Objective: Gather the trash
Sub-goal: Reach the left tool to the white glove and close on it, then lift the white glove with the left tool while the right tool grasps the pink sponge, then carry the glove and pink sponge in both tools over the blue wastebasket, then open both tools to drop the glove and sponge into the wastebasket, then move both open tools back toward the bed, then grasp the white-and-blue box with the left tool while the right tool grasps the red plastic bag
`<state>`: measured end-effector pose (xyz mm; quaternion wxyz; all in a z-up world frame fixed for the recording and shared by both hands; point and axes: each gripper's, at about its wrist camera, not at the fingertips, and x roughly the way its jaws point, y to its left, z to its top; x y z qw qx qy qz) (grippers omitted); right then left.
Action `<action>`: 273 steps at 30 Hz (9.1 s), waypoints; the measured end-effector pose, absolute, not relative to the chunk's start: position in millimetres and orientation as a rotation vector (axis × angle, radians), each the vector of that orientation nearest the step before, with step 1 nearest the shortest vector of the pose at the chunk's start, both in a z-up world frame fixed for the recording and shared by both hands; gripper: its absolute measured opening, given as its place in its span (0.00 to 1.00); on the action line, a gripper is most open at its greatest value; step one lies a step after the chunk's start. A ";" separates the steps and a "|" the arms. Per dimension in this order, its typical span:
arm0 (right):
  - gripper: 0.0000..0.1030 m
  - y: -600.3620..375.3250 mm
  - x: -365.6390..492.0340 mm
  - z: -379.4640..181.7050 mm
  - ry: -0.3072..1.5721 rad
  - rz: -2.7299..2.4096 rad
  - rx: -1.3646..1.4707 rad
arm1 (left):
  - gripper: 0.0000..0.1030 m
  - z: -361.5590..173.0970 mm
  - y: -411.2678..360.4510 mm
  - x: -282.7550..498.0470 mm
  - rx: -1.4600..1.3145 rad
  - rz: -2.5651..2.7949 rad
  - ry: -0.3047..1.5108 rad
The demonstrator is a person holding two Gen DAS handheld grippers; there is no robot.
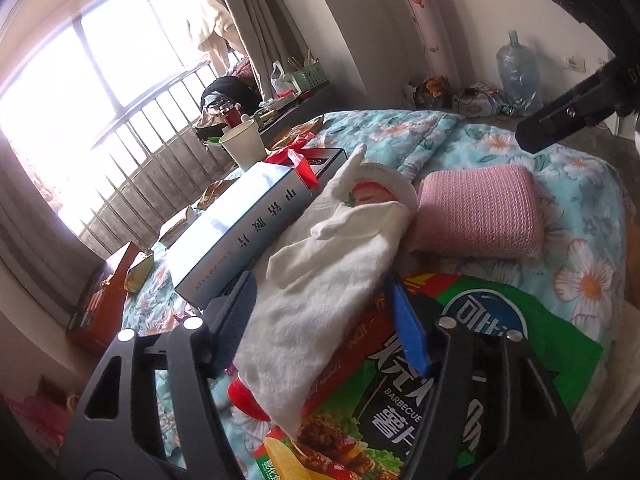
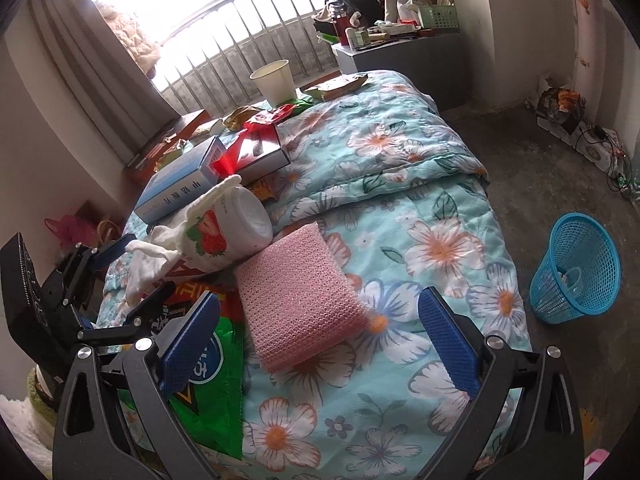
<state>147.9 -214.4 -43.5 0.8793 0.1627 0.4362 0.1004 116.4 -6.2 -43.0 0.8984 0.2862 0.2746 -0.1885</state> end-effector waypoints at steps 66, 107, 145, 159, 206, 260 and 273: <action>0.74 -230.4 121.2 -28.0 1.008 0.166 0.311 | 0.02 56.7 68.5 107.9 0.115 -0.452 0.396; 0.86 -228.3 101.6 -83.4 0.972 0.089 0.308 | 0.02 69.5 26.2 96.0 0.191 -0.508 0.420; 0.70 -266.7 77.8 -66.0 0.818 0.094 0.482 | 0.02 75.8 -12.9 91.8 0.272 -0.543 0.398; 0.70 -332.4 46.5 -51.3 0.690 0.003 0.595 | 0.02 92.3 -68.3 106.9 0.313 -0.617 0.384; 0.79 -623.9 91.0 -293.0 0.794 -0.616 0.944 | 0.54 -135.0 -573.1 296.7 0.326 -0.932 1.029; 0.94 -290.1 130.3 15.0 0.596 0.133 0.490 | 0.74 104.1 88.9 209.6 -0.156 -0.462 0.610; 0.94 -250.7 206.2 -2.0 0.725 0.299 0.572 | 0.74 60.9 148.8 196.0 -0.166 -0.366 0.618</action>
